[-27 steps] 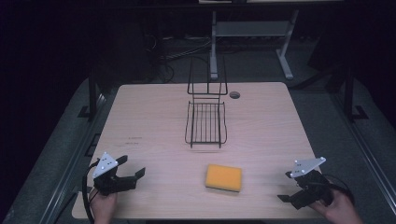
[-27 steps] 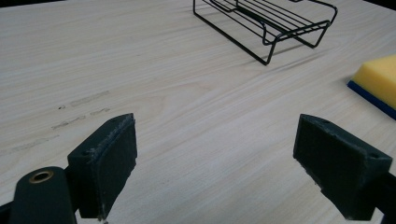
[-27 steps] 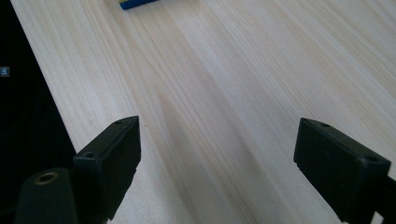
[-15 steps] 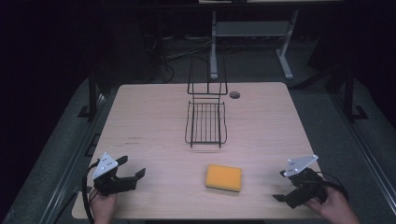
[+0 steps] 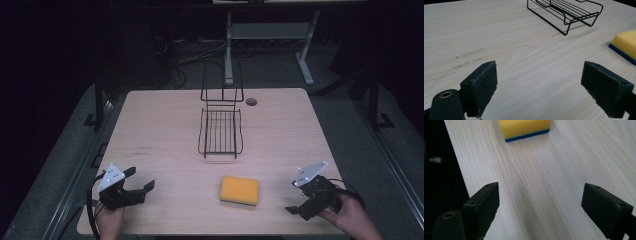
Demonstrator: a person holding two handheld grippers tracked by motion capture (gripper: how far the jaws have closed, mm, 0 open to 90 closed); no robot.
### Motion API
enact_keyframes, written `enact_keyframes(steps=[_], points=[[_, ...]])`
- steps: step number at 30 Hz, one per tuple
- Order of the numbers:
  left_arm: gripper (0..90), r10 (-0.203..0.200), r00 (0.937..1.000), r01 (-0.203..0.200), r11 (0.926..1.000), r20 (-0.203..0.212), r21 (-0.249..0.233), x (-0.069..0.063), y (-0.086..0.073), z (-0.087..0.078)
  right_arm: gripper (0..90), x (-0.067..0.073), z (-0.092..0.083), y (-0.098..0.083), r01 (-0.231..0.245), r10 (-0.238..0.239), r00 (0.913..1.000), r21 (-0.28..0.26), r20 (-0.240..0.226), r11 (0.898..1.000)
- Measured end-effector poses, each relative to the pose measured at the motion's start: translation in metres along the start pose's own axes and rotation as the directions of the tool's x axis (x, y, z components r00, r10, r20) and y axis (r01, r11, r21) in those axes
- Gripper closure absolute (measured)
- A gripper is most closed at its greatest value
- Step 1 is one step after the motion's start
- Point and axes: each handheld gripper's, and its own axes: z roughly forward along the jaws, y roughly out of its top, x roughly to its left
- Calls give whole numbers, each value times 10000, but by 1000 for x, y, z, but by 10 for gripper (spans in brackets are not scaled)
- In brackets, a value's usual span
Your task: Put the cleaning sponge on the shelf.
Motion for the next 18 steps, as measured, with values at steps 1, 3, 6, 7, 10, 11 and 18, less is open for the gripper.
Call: enact_keyframes(steps=[1,3,6,7,10,11,18], points=[[129,12,10000,-12,10000,8,14,0,0,0,146,0,1,3,134,-134,9999,64,-25,9999],[129,24,10000,-24,10000,0,5,-1,0,0,146,1,2,7,188,-186,9997,129,-128,9997],[128,40,10000,-40,10000,-2,-1,0,0,-1,146,2,4,11,260,-258,9995,155,-157,9995],[128,27,10000,-27,10000,-11,-4,0,0,-1,146,3,5,14,322,-318,9993,192,-207,9993],[128,24,10000,-24,10000,-4,1,1,0,-2,146,3,6,18,421,-415,9988,245,-261,9988],[129,11,10000,-11,10000,-3,-9,1,0,-1,146,4,7,19,395,-387,9988,270,-305,9989],[129,19,10000,-19,10000,45,-12,-1,0,0,146,5,13,33,677,-651,9966,502,-506,9964]])
